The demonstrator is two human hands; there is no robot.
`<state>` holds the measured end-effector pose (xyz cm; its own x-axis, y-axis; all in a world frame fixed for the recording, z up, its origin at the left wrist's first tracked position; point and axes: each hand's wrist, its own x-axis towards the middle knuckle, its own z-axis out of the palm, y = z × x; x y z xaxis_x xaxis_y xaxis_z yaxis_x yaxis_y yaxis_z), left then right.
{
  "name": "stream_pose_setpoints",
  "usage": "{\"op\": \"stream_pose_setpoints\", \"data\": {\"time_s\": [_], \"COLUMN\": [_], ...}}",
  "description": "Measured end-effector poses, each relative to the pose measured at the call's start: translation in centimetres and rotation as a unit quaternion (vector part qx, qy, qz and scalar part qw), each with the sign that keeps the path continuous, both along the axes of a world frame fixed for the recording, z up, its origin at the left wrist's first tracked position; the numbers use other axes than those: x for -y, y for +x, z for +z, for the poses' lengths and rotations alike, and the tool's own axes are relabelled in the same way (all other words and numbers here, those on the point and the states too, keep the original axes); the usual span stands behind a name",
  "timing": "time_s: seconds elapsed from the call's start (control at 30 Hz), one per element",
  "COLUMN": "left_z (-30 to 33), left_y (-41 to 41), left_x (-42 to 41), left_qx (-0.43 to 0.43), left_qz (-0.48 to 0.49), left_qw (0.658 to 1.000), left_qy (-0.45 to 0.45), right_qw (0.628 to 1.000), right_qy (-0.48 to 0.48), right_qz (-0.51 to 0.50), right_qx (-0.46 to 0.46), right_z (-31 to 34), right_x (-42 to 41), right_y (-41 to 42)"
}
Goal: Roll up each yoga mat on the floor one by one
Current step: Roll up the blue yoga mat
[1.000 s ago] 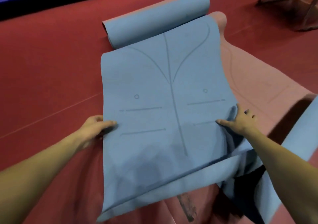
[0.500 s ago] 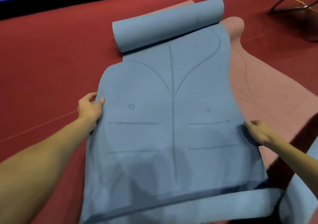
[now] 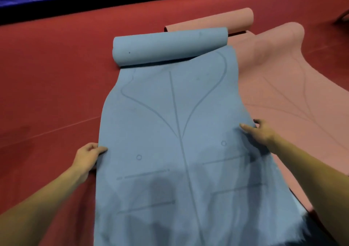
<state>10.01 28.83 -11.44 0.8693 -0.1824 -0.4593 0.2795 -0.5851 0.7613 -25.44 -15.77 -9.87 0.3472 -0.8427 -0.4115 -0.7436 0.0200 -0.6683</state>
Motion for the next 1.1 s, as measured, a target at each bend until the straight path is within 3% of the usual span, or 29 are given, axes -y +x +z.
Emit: {"op": "stream_pose_setpoints", "data": {"time_s": [0.13, 0.37, 0.5, 0.73, 0.87, 1.03, 1.1], "left_z": [1.1, 1.9, 2.2, 0.8, -1.3, -2.4, -2.2], "left_y": [2.4, 9.0, 12.8, 13.2, 11.0, 10.7, 11.1], "left_x": [1.6, -0.3, -6.1, -20.1, -22.0, -18.9, -18.1], "left_qx": [0.003, 0.036, 0.048, 0.014, -0.011, -0.007, 0.004], "left_qz": [0.020, 0.098, 0.140, 0.272, 0.265, 0.155, 0.120], "left_qw": [0.997, 0.991, 0.986, 0.962, 0.964, 0.987, 0.990], "left_qy": [-0.078, -0.083, -0.072, -0.032, -0.008, 0.048, 0.079], "right_qw": [0.997, 0.987, 0.984, 0.974, 0.965, 0.944, 0.929], "right_qy": [-0.073, -0.135, -0.117, -0.106, -0.103, -0.016, -0.029], "right_qz": [0.028, 0.081, 0.121, 0.201, 0.203, 0.174, 0.174], "right_qx": [-0.023, -0.024, -0.054, -0.025, -0.130, -0.280, -0.326], "right_z": [-2.1, -2.5, -2.9, -0.4, -0.5, -0.4, 0.1], "right_x": [-0.5, -3.5, -7.0, -12.8, -14.0, -13.8, -13.9], "right_y": [2.1, 8.8, 14.6, 27.6, 27.2, 21.3, 20.2]}}
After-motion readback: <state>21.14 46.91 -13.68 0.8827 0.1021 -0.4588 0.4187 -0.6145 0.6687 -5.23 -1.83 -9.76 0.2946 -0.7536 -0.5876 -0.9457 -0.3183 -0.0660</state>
